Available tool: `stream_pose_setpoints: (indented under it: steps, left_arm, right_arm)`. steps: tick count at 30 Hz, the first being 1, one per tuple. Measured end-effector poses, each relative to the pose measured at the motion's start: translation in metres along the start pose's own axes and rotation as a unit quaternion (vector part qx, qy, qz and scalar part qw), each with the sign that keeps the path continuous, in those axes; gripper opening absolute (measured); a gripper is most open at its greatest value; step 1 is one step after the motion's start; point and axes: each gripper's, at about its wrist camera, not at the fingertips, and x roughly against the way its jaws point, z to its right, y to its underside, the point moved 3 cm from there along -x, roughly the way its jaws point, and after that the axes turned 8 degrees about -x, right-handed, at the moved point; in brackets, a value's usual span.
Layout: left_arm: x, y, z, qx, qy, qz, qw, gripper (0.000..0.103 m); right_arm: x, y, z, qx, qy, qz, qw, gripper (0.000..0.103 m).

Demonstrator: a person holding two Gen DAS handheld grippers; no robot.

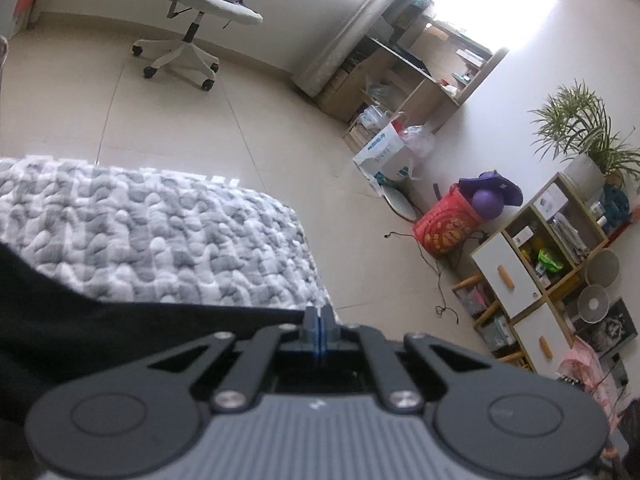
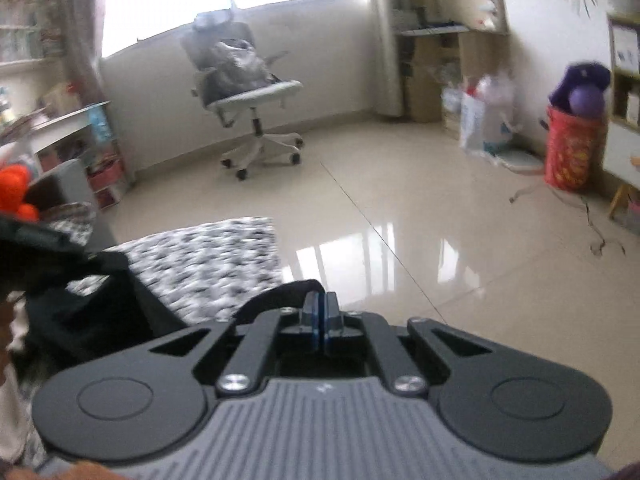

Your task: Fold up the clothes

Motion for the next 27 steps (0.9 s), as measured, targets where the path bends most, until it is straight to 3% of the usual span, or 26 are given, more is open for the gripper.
stream_pose_setpoints:
  steps: [10, 17, 20, 21, 22, 23, 26, 27]
  left_arm:
    - [-0.027, -0.013, -0.002, -0.006, -0.004, -0.005, 1.0, 0.0]
    - [-0.019, -0.001, -0.018, -0.025, -0.02, -0.031, 0.999, 0.003]
    - [-0.006, 0.003, -0.031, -0.022, -0.029, -0.033, 0.9988, 0.019]
    - [-0.001, 0.003, -0.036, -0.021, -0.035, -0.031, 0.9987, 0.029]
    - [0.006, 0.003, -0.041, -0.022, -0.043, -0.027, 0.9985, 0.033]
    - [0.012, 0.003, -0.046, -0.023, -0.052, -0.023, 0.9981, 0.039]
    - [0.032, 0.0, -0.063, -0.019, -0.071, -0.013, 0.9972, 0.047]
    - [0.04, 0.0, -0.07, -0.016, -0.079, -0.01, 0.9967, 0.05]
  right_arm:
    - [-0.066, -0.005, 0.032, -0.016, 0.061, -0.048, 0.997, 0.001]
    - [-0.095, 0.022, 0.041, -0.035, 0.068, -0.11, 0.991, 0.001]
    - [-0.101, 0.031, 0.043, -0.043, 0.061, -0.133, 0.988, 0.004]
    - [-0.101, 0.033, 0.043, -0.041, 0.061, -0.137, 0.988, 0.006]
    - [-0.098, 0.032, 0.041, -0.037, 0.064, -0.135, 0.988, 0.015]
    - [-0.095, 0.032, 0.039, -0.033, 0.067, -0.133, 0.988, 0.015]
    - [-0.083, 0.024, 0.032, -0.036, 0.058, -0.128, 0.989, 0.016]
    - [-0.079, 0.021, 0.029, -0.035, 0.056, -0.124, 0.99, 0.023]
